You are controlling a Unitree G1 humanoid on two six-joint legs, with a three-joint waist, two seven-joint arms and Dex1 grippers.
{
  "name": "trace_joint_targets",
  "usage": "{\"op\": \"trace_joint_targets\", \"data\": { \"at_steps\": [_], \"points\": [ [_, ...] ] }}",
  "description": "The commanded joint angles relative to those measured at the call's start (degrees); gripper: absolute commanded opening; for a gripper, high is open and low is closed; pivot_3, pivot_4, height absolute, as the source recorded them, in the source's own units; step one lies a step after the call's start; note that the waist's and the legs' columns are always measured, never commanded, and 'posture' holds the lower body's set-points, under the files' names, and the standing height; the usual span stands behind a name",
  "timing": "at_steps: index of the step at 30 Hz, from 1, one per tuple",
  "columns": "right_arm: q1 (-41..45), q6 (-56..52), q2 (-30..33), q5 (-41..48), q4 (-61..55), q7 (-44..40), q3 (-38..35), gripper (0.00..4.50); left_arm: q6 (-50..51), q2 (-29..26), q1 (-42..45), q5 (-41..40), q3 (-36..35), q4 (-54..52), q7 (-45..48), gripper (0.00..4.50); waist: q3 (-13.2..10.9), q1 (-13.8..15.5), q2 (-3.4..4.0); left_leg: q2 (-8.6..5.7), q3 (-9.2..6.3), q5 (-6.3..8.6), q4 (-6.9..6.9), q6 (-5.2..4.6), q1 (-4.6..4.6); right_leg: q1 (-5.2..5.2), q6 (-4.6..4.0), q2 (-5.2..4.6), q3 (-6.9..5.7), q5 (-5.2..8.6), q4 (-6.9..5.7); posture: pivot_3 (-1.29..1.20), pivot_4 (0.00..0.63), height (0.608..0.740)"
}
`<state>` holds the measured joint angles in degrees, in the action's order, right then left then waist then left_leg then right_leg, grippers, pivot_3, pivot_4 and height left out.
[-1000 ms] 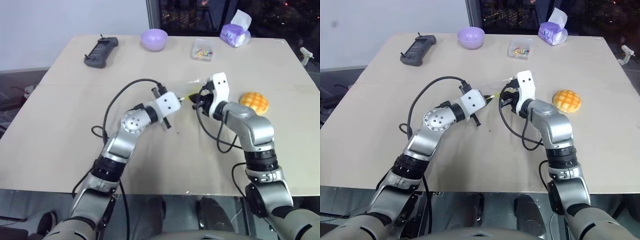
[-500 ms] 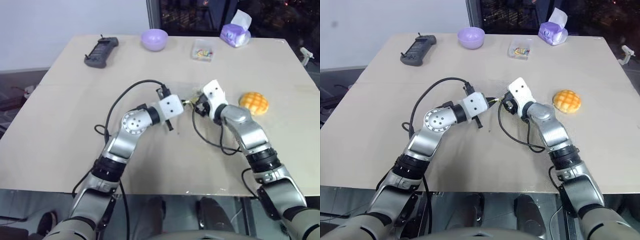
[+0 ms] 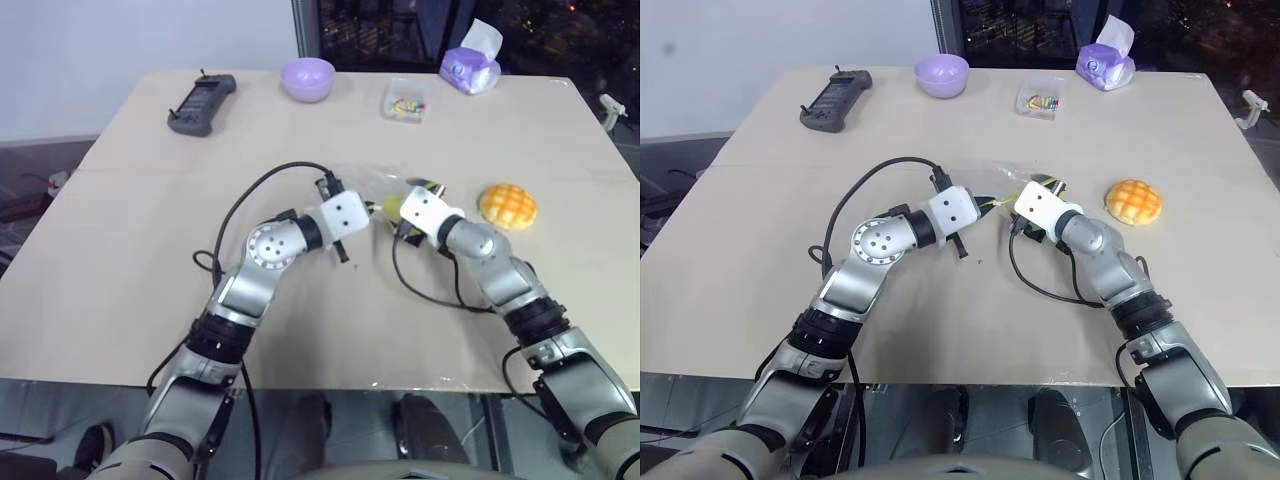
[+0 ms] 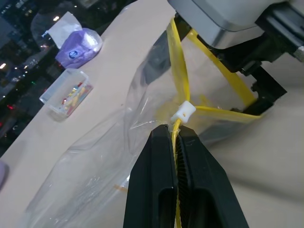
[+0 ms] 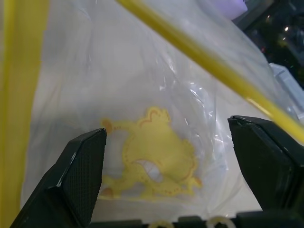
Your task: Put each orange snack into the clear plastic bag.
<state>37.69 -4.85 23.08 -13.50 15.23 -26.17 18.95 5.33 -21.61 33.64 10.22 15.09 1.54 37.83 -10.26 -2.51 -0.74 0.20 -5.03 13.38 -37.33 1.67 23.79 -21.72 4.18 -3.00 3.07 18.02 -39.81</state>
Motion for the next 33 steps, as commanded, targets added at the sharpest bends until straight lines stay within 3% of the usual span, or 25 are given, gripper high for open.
{"op": "trace_joint_targets", "data": {
  "at_steps": [1,6,10,14,17,25,33],
  "points": [
    [-1.75,-2.37,0.79,8.01,-8.65,-7.75,-4.41,4.46,0.5,-0.41,1.07,0.64,-1.65,-0.52,-2.22,0.0,0.0,0.04,0.0,0.0,0.0,0.0,0.0,-0.01,0.01,0.01,0.0,0.0,0.0,0.0,0.01,0.0,0.15,0.74],
    [-6.41,-13.48,4.48,23.55,-24.08,-19.83,-9.99,4.46,1.85,-0.32,1.05,1.2,-2.21,0.32,-4.17,0.0,0.0,0.19,0.0,-0.01,-0.03,0.01,-0.01,-0.02,0.02,0.03,0.0,-0.01,-0.02,0.0,0.01,0.0,0.15,0.74],
    [-8.38,-21.2,7.69,31.61,-28.18,-20.85,-17.91,4.46,2.59,0.02,0.6,0.84,-2.25,-0.12,-4.83,0.0,0.0,0.37,-0.01,-0.02,-0.07,0.02,-0.02,-0.03,0.04,0.07,0.0,-0.02,-0.06,0.0,0.04,0.0,0.15,0.74],
    [-8.06,-22.78,9.24,33.73,-24.48,-17.59,-24.8,4.46,2.96,0.25,0.37,0.59,-2.14,-0.22,-5.08,0.0,0.0,0.34,-0.01,-0.01,-0.07,0.02,-0.04,-0.03,-0.01,0.08,0.0,-0.01,-0.06,0.0,0.0,0.0,0.15,0.74],
    [-5.75,-24.38,10.01,30.63,-15.26,-9.48,-29.56,4.46,3.13,0.44,0.44,0.53,-2.24,-0.12,-5.2,0.0,0.0,0.2,-0.01,0.0,-0.02,0.02,-0.03,-0.03,-0.02,0.08,0.0,-0.01,-0.02,0.0,0.0,0.0,0.15,0.74],
    [-4.34,-23.44,11.05,23.87,0.86,1.13,-30.58,4.46,3.41,0.77,0.21,0.62,-2.05,-0.09,-5.29,0.0,-0.01,0.09,0.0,-0.01,0.09,0.01,0.0,-0.02,0.0,0.04,0.0,-0.03,0.07,0.0,0.03,0.0,0.15,0.74],
    [-3.2,-28.82,9.61,26.32,6.02,1.42,-31.31,4.46,3.32,0.89,0.51,0.65,-2.02,0.28,-5.42,0.0,0.0,0.16,0.0,-0.01,0.1,0.01,-0.01,-0.02,-0.02,0.06,0.0,-0.03,0.08,0.0,0.02,0.0,0.15,0.74]
  ]
}}
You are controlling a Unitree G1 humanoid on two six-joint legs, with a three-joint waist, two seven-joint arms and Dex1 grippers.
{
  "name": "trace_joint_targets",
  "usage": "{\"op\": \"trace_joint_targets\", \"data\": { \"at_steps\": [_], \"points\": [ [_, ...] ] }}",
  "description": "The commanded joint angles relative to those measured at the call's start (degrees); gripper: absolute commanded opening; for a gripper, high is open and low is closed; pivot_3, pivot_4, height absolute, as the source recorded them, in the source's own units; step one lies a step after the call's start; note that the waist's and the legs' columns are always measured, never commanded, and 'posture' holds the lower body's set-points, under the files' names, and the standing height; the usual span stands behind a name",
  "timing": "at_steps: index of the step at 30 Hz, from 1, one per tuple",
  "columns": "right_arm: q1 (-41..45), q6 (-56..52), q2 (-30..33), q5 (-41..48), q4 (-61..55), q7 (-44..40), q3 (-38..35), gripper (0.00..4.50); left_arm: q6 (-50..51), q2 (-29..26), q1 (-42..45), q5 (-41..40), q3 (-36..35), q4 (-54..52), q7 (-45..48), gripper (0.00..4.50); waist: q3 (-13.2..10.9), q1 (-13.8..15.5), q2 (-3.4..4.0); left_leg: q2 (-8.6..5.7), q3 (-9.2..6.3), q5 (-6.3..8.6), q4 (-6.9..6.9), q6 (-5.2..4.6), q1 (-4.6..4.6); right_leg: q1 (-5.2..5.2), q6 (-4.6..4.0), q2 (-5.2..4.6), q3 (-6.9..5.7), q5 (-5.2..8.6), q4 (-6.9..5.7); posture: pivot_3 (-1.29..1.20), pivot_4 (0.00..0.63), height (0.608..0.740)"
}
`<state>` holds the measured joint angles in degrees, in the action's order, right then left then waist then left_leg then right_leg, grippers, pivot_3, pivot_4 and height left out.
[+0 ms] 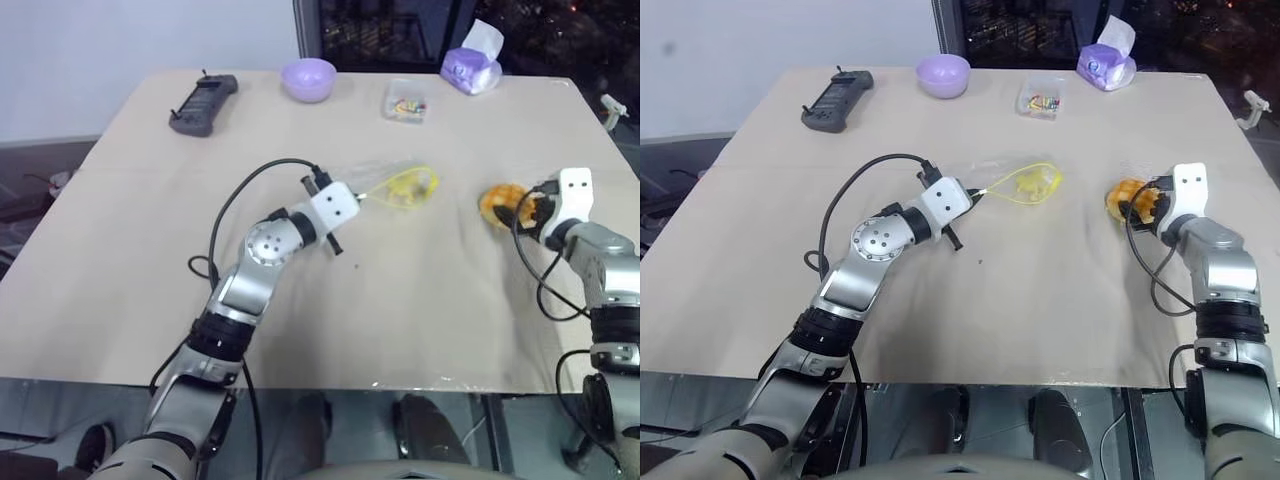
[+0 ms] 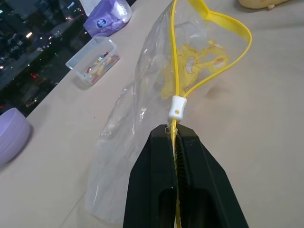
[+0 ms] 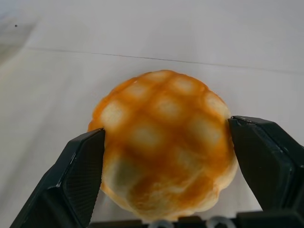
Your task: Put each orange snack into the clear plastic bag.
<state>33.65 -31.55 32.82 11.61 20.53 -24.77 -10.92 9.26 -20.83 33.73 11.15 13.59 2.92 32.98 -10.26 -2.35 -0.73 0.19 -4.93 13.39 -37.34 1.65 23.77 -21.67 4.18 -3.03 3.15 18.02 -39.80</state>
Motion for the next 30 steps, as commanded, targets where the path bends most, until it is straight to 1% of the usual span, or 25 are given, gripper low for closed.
{"op": "trace_joint_targets", "data": {
  "at_steps": [1,2,3,4,7,10,11,12,13,17,22,27,30],
  "points": [
    [1.1,-2.64,-0.53,1.91,1.15,-0.21,-1.8,4.46,-0.64,0.14,0.52,-0.27,-0.5,-1.03,-0.61,0.0,0.0,0.01,0.0,0.0,0.0,0.0,0.0,0.0,0.0,0.0,0.0,0.0,0.0,0.0,0.0,0.0,0.15,0.74],
    [1.3,-3.15,-0.87,2.67,1.3,-0.43,-2.25,4.06,-0.67,0.16,0.59,-0.26,-0.48,-1.0,-0.66,0.0,0.0,0.01,0.0,0.0,0.0,0.0,-0.01,0.0,-0.01,0.01,0.0,0.0,0.0,0.0,0.0,0.0,0.15,0.74],
    [1.42,-3.57,-1.05,3.2,1.28,-0.85,-2.42,3.92,-0.73,0.17,0.66,-0.27,-0.49,-0.89,-0.71,0.0,0.0,0.0,0.0,0.0,-0.01,0.0,-0.01,0.0,-0.01,0.01,0.0,0.0,-0.01,0.0,0.0,0.0,0.15,0.74],
    [1.46,-3.96,-1.14,3.63,1.09,-1.18,-2.54,3.65,-0.77,0.17,0.67,-0.28,-0.5,-0.84,-0.74,0.0,0.0,-0.05,0.0,0.0,-0.01,0.0,-0.01,0.0,-0.01,0.01,0.0,0.0,-0.01,0.0,-0.01,0.0,0.15,0.74],
    [1.58,-5.19,-1.33,4.46,0.5,-1.13,-2.82,2.47,-0.8,0.17,0.65,-0.31,-0.5,-0.78,-0.79,0.0,0.0,-0.06,0.0,0.01,-0.01,0.0,-0.01,0.0,-0.01,0.01,0.0,0.01,-0.01,0.0,-0.01,0.0,0.15,0.74],
    [1.53,-5.48,-1.1,4.35,0.09,-1.29,-2.49,0.97,-0.75,0.2,0.63,-0.31,-0.48,-0.81,-0.81,0.0,0.0,-0.05,0.0,0.01,-0.01,0.0,-0.01,0.0,-0.01,0.01,0.0,0.01,-0.01,0.0,-0.01,0.0,0.15,0.74],
    [1.46,-5.43,-0.99,4.3,-0.22,-1.46,-2.32,0.67,-0.73,0.21,0.63,-0.32,-0.48,-0.81,-0.82,0.0,0.0,-0.05,0.0,0.01,-0.01,0.0,-0.01,0.0,-0.01,0.01,0.0,0.01,-0.01,0.0,-0.01,0.0,0.15,0.74],
    [1.37,-5.11,-0.92,4.26,-0.63,-1.73,-2.14,0.25,-0.73,0.21,0.64,-0.33,-0.48,-0.81,-0.82,0.0,0.0,-0.06,0.0,0.01,-0.01,0.0,-0.01,0.0,-0.01,0.01,0.0,0.01,-0.01,0.0,-0.01,0.0,0.15,0.74],
    [1.0,-4.01,-0.82,4.45,-2.11,-2.91,-1.74,0.1,-0.72,0.25,0.65,-0.32,-0.43,-0.83,-0.82,0.0,0.0,-0.06,0.0,0.01,-0.01,0.0,-0.01,0.0,-0.01,0.01,0.0,0.01,-0.01,0.0,-0.01,0.0,0.15,0.74],
    [-0.59,-1.87,-0.19,6.6,-8.73,-8.79,-0.67,0.1,-0.74,0.32,0.72,-0.31,-0.33,-0.76,-0.79,0.0,0.0,-0.12,0.01,0.01,-0.01,0.0,0.0,-0.01,0.01,-0.01,0.0,0.02,-0.01,0.0,0.0,0.0,0.15,0.74],
    [-2.03,-3.47,2.92,13.79,-18.06,-19.98,-1.38,0.1,-1.23,0.46,1.09,-0.2,-0.08,-0.07,-0.67,0.0,-0.01,0.04,0.03,0.0,-0.03,0.0,-0.01,-0.01,0.04,-0.01,0.0,0.01,-0.03,0.0,0.02,0.0,0.15,0.74],
    [-2.3,-6.9,4.37,18.03,-24.82,-24.63,1.17,0.1,-1.67,0.62,1.32,-0.14,-0.03,0.37,-0.79,0.0,-0.01,0.09,0.02,0.0,-0.07,0.01,-0.01,-0.01,0.03,0.01,0.0,0.01,-0.07,0.0,0.02,0.0,0.15,0.74],
    [-1.17,-7.55,3.55,17.93,-25.47,-24.65,3.49,0.1,-1.94,0.92,1.45,-0.17,-0.03,0.44,-0.99,0.0,-0.01,-0.02,0.02,0.0,-0.06,0.01,-0.01,-0.01,0.03,0.0,0.0,0.01,-0.06,0.0,0.02,0.0,0.15,0.74]
  ]
}}
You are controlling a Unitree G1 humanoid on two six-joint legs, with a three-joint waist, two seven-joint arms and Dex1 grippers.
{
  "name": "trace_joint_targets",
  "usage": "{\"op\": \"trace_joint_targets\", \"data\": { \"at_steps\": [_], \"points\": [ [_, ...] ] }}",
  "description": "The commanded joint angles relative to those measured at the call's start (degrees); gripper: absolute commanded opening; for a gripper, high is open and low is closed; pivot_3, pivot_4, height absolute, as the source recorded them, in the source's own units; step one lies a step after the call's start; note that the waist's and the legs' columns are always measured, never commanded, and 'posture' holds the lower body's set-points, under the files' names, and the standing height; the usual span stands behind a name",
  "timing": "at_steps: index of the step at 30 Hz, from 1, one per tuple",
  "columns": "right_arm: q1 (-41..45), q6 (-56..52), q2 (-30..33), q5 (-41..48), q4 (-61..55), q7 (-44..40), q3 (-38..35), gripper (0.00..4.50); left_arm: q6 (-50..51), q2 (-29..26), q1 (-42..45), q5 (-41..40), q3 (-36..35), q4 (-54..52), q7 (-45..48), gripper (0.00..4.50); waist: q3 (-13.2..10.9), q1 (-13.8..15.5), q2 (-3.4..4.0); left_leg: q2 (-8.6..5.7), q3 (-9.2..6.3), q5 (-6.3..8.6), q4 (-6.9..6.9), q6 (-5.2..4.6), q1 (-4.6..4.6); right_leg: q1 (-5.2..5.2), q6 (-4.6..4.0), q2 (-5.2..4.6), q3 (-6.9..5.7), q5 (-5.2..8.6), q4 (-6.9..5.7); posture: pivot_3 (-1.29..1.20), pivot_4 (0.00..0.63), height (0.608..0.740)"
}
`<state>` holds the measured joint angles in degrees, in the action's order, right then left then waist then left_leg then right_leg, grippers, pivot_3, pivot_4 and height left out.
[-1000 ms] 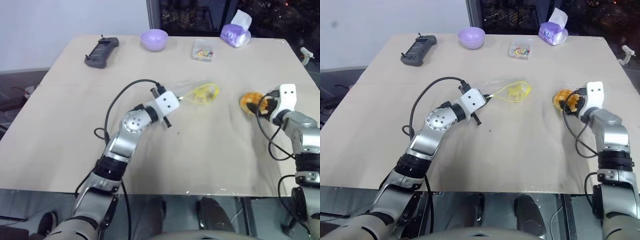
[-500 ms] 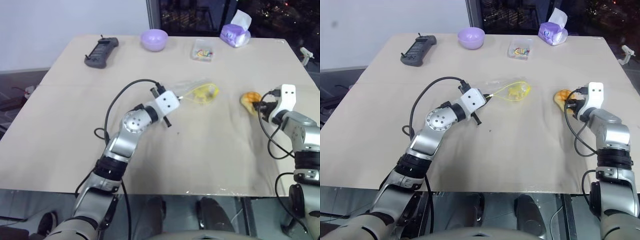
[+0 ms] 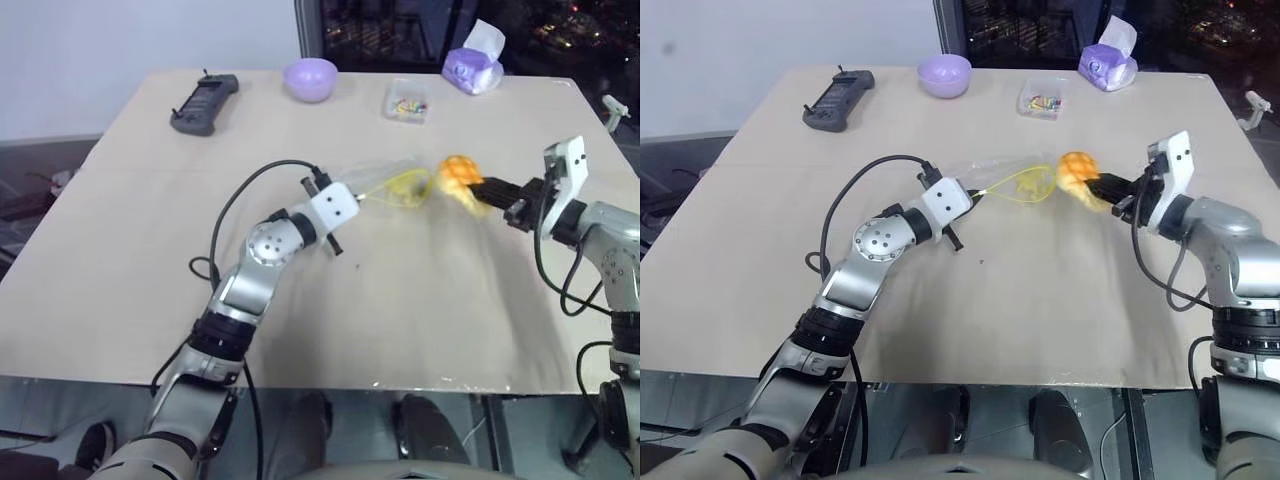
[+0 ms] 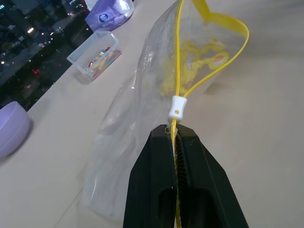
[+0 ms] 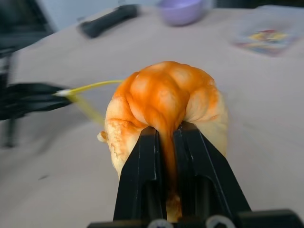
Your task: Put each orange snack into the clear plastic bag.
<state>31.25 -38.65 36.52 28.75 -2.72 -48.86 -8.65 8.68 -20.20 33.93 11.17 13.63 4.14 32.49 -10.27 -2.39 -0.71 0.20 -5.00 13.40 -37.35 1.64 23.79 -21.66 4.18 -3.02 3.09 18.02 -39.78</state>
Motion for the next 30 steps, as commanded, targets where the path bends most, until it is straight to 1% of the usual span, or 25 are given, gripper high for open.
{"op": "trace_joint_targets", "data": {
  "at_steps": [1,11,16,19,24,27,30],
  "points": [
    [1.76,-0.58,-0.39,0.14,-1.69,-0.22,2.29,0.1,-1.41,0.42,1.2,-0.18,-0.04,-0.86,-0.53,0.0,0.0,0.03,0.0,0.0,-0.01,0.0,0.0,0.0,0.0,0.0,0.0,0.0,0.0,0.0,0.0,0.0,0.15,0.74],
    [5.84,-0.03,-2.7,-2.91,3.08,0.6,7.8,0.1,-2.47,0.85,0.73,-0.27,0.36,-1.8,-0.06,0.0,0.0,0.1,0.0,-0.01,-0.01,0.0,-0.01,0.01,0.02,-0.01,0.0,-0.01,-0.01,0.0,0.0,0.0,0.15,0.74],
    [8.94,-0.34,-4.41,-4.83,6.44,1.8,9.21,0.1,-5.72,0.83,0.03,-1.37,1.49,-2.57,2.44,0.0,0.0,0.07,0.0,-0.01,-0.01,-0.01,-0.01,0.01,0.01,-0.01,0.0,-0.01,-0.01,0.0,0.0,0.0,0.15,0.74],
    [11.82,-1.94,-5.76,-7.54,10.22,4.47,10.98,0.1,-8.97,1.55,0.38,-1.85,1.93,-1.76,3.18,0.0,0.0,0.07,0.0,-0.01,-0.01,-0.01,-0.01,0.01,0.01,-0.01,0.0,-0.01,-0.01,0.0,0.0,0.0,0.15,0.74],
    [16.19,-3.84,-8.07,-9.54,16.13,7.55,10.74,0.1,-14.1,2.03,1.54,-2.41,2.76,1.2,4.43,0.0,0.0,0.07,0.0,0.0,-0.01,-0.01,-0.01,0.02,0.02,-0.02,0.0,-0.01,-0.01,0.0,0.0,0.0,0.15,0.74],
    [17.73,-4.99,-9.25,-9.34,16.72,7.57,10.91,0.1,-15.45,2.29,2.0,-2.54,2.84,2.54,4.66,0.0,0.0,0.04,0.0,-0.01,0.0,-0.01,-0.01,0.01,0.02,-0.03,0.0,-0.01,-0.01,0.0,0.0,0.0,0.15,0.74],
    [18.97,-7.75,-12.14,-6.91,16.08,8.52,9.21,0.1,-16.28,2.72,2.23,-2.51,2.97,3.54,4.71,0.0,0.0,-0.15,0.01,0.0,0.0,-0.01,-0.01,0.01,0.02,-0.04,0.0,0.0,0.0,0.0,-0.01,0.0,0.15,0.74]
  ]
}}
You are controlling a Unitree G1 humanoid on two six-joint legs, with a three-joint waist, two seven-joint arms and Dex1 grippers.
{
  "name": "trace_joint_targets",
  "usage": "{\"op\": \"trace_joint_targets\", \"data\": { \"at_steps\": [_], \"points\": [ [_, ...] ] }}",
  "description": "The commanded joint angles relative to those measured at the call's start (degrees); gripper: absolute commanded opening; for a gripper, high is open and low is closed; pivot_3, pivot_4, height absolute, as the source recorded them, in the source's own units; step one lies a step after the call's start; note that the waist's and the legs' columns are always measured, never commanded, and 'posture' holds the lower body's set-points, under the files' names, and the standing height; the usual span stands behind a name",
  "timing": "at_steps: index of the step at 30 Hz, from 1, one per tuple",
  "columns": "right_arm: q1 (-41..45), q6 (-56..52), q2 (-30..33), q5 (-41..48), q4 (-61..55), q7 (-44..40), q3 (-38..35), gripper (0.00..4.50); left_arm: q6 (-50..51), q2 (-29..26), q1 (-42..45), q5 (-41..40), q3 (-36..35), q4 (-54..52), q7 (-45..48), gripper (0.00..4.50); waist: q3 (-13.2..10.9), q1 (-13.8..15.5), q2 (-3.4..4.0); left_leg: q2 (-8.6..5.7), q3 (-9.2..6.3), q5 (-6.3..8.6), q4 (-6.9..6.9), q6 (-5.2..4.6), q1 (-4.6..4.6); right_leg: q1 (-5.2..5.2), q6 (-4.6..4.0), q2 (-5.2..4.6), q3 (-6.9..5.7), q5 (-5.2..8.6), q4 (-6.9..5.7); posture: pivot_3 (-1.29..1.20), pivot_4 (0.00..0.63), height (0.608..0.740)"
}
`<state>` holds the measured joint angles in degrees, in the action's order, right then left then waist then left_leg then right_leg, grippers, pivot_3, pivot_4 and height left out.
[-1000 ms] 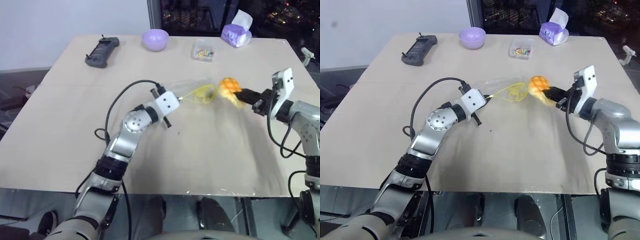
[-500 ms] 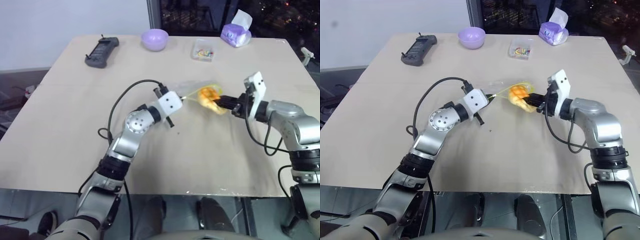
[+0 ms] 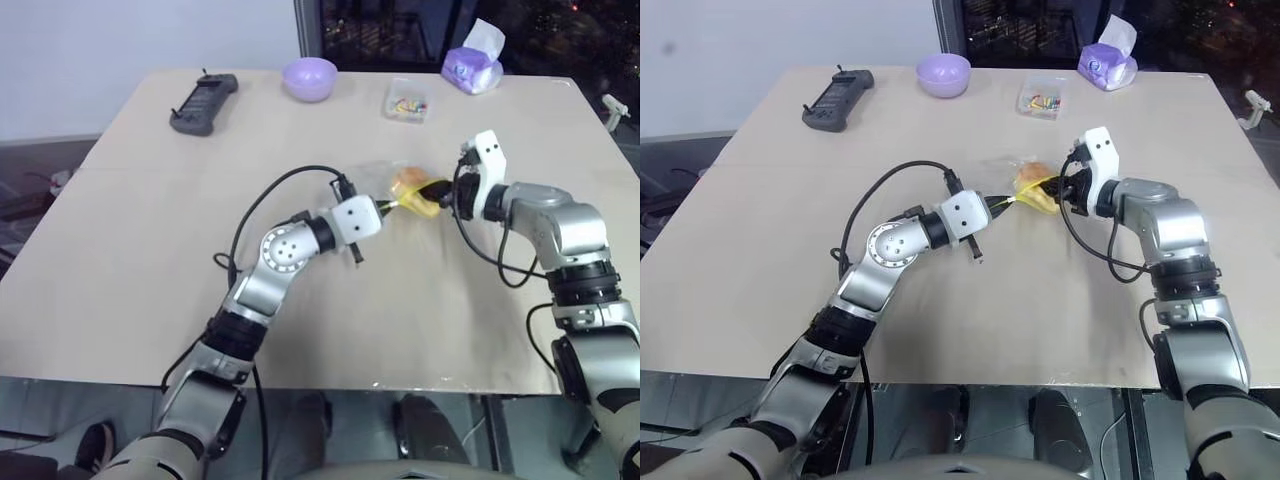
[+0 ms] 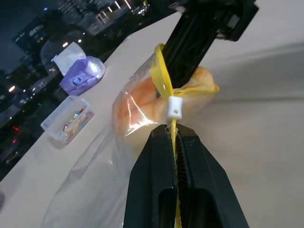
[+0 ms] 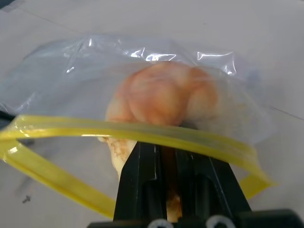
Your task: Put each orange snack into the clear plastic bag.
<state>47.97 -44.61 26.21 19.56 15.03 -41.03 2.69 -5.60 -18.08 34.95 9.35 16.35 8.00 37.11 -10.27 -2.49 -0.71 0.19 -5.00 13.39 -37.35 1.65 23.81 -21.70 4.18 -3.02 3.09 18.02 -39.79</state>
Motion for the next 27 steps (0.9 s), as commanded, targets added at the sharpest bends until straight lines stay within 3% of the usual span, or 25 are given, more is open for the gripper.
{"op": "trace_joint_targets", "data": {
  "at_steps": [1,2,5,10,23,27],
  "points": [
    [2.07,-2.07,-2.41,2.14,-1.9,0.97,-1.96,0.1,-2.13,0.75,1.25,-0.68,0.23,-0.11,0.1,0.0,0.0,-0.02,0.0,0.0,0.0,0.0,0.0,0.0,0.0,-0.01,0.0,0.0,0.0,0.0,-0.01,0.0,0.15,0.74],
    [1.88,-2.19,-2.69,1.82,-2.05,1.12,-1.76,0.1,-2.25,0.88,1.27,-0.66,0.18,0.04,0.14,0.0,0.0,0.02,0.0,0.0,-0.01,0.0,0.0,0.0,0.0,-0.01,0.0,0.0,-0.01,0.0,-0.01,0.0,0.15,0.74],
    [0.85,-2.36,-3.81,0.92,-3.72,2.22,-0.95,1.19,-2.32,1.22,1.25,-0.5,0.02,0.27,0.03,0.0,0.0,0.2,0.0,-0.01,-0.02,0.0,0.0,0.0,0.01,0.0,0.0,0.0,-0.02,0.0,-0.01,0.0,0.15,0.74],
    [0.45,-3.09,-3.17,1.35,-6.0,1.62,-1.18,3.41,-1.54,1.31,1.24,-0.65,-0.72,0.61,-0.55,0.0,0.0,0.1,0.01,-0.01,-0.02,0.0,0.0,0.0,0.01,-0.01,0.0,0.0,-0.02,0.0,-0.01,0.0,0.15,0.74],
    [-8.52,-1.82,11.85,7.3,-11.5,-11.41,-7.22,3.41,-0.05,1.21,1.46,-0.85,-2.17,1.55,-2.04,0.0,0.0,0.05,0.01,-0.01,-0.01,0.01,0.0,-0.02,0.02,0.01,0.0,-0.01,-0.02,0.0,0.01,0.0,0.15,0.74],
    [-10.21,9.63,15.9,-0.63,-5.92,-9.66,-5.35,3.41,0.15,1.08,1.26,-0.95,-2.38,1.4,-1.95,0.0,0.0,0.13,0.0,-0.01,0.0,0.01,0.0,-0.02,0.02,0.01,0.0,-0.01,-0.02,0.0,0.01,0.0,0.15,0.74]
  ]
}}
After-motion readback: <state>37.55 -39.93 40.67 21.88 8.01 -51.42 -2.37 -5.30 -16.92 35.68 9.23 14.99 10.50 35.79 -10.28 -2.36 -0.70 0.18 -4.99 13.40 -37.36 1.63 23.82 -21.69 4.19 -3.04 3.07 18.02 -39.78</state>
